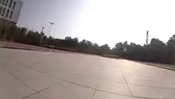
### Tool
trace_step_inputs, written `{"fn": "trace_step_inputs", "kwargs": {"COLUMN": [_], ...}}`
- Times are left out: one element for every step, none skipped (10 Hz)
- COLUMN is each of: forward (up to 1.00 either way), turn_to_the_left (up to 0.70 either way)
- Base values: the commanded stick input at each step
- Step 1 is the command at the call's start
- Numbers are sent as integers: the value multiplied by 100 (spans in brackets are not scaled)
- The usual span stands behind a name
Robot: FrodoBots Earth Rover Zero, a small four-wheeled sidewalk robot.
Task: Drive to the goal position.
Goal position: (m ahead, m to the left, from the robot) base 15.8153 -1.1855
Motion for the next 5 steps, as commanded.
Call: {"fn": "trace_step_inputs", "kwargs": {"forward": [7, 7, 7, 7, 7], "turn_to_the_left": [0, 0, 0, 0, 0]}}
